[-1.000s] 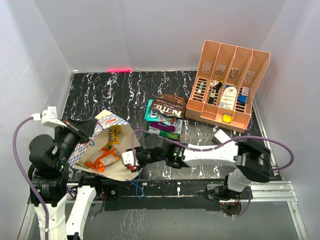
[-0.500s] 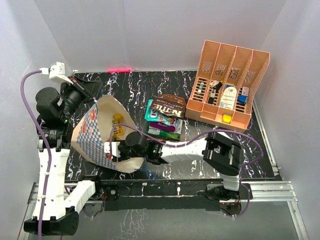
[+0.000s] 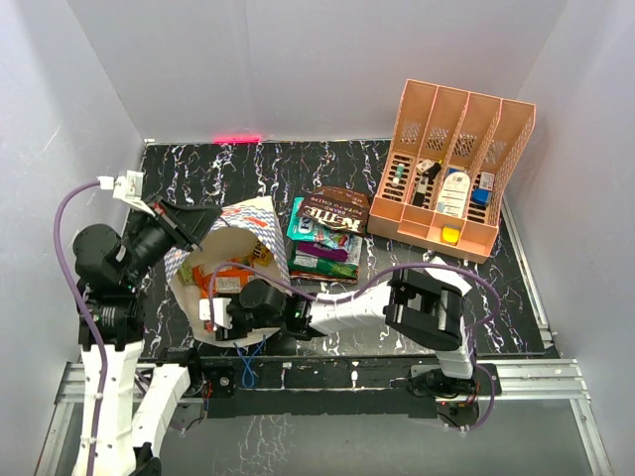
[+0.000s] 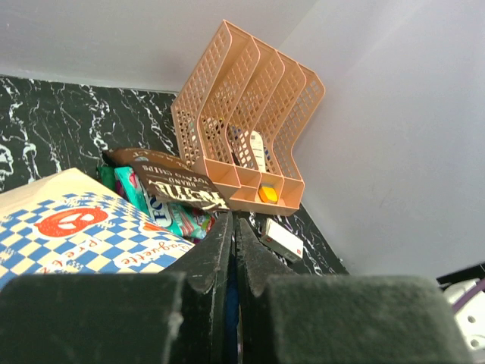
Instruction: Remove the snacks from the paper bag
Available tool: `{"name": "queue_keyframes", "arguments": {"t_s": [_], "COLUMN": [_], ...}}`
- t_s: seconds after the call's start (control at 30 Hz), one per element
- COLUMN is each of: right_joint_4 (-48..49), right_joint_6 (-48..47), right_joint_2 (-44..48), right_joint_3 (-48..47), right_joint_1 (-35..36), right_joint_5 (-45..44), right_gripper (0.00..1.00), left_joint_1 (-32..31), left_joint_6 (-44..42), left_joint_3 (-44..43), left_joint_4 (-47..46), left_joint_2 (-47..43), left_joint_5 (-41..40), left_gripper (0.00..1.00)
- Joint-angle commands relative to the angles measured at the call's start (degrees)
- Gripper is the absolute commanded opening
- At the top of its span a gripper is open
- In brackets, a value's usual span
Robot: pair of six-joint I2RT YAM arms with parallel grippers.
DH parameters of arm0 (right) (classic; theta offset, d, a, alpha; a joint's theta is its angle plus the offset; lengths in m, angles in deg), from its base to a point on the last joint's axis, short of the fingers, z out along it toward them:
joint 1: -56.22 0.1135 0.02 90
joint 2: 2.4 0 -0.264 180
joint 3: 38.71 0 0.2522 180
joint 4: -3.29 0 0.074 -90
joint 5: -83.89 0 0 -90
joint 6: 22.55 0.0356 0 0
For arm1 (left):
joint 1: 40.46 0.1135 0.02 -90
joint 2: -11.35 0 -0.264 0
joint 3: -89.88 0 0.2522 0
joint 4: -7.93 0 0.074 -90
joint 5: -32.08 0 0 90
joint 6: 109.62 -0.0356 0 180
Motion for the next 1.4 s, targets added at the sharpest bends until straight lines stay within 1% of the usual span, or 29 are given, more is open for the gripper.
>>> {"name": "queue_keyframes", "arguments": {"t_s": [0.0, 0.1, 0.23, 0.47, 0.7, 0.73, 0.77, 0.8, 0.83, 0.87, 0.9, 0.97, 1.03, 1.1, 1.17, 1.23, 1.37], "right_joint_4": [3.1, 3.2, 4.1, 7.1, 7.1, 7.2, 7.2, 7.2, 6.9, 6.5, 6.1, 5.2, 4.2, 3.7, 4.0, 4.3, 3.8], "right_joint_6": [-3.3, -7.3, -10.8, -9.2, -10.4, -10.9, -11.1, -11.1, -11.0, -10.9, -10.7, -10.1, -9.0, -8.1, -6.9, -5.9, -3.2], "right_joint_2": [5.3, 6.6, 5.4, -3.6, -11.1, -11.8, -12.3, -12.6, -12.7, -12.4, -11.8, -10.1, -7.8, -4.9, -1.5, 2.1, 8.5], "right_joint_3": [2.9, 5.4, 5.7, -2.2, -10.8, -11.4, -12.0, -12.4, -12.6, -12.6, -12.4, -11.3, -10.2, -8.4, -6.1, -4.0, -0.4], "right_joint_1": [-2.8, -3.7, -3.8, -3.7, -3.8, -3.8, -3.9, -4.0, -4.2, -4.2, -4.2, -4.2, -4.2, -4.2, -4.2, -4.0, -3.4], "right_joint_5": [-4.2, -4.7, -5.7, -14.0, -21.7, -22.8, -23.7, -24.2, -24.3, -24.1, -23.5, -21.2, -18.8, -15.5, -10.1, -7.3, -4.3], "right_gripper": [0.52, 0.57, 0.62, 0.71, 0.74, 0.72, 0.66, 0.58, 0.53, 0.42, 0.35, 0.24, 0.19, 0.15, 0.11, 0.08, 0.07], "left_joint_1": [-0.7, -0.7, -0.7, -0.7, -0.8, -0.8, -0.8, -0.8, -0.8, -0.8, -0.8, -0.8, -0.8, -0.8, -0.8, -0.8, -0.8], "left_joint_6": [-0.3, 2.8, 4.3, 5.7, 6.7, 6.6, 6.4, 6.0, 5.7, 5.4, 5.0, 4.4, 3.9, 3.5, 3.4, 3.3, 2.9], "left_joint_3": [-1.8, 0.2, 0.5, -1.0, -0.4, -0.4, -0.5, -0.7, -0.8, -0.9, -1.0, -1.2, -1.4, -1.5, -1.6, -1.7, -2.6], "left_joint_4": [8.6, 7.9, 8.2, 9.1, 9.3, 9.5, 9.8, 10.3, 10.8, 11.5, 12.2, 13.8, 14.9, 15.7, 16.4, 16.7, 17.6], "left_joint_2": [-3.5, -5.6, -7.0, -6.5, -7.1, -7.2, -7.3, -7.3, -7.4, -7.5, -7.6, -7.8, -7.9, -7.8, -7.6, -7.5, -7.4], "left_joint_5": [-1.6, -1.0, -1.9, -3.1, -2.9, -3.1, -3.3, -3.6, -3.9, -4.4, -5.0, -6.7, -8.3, -9.3, -9.9, -10.2, -11.1], "left_gripper": [0.00, 0.00, 0.00, 0.00, 0.00, 0.00, 0.00, 0.00, 0.00, 0.00, 0.00, 0.00, 0.00, 0.00, 0.00, 0.00, 0.00]}}
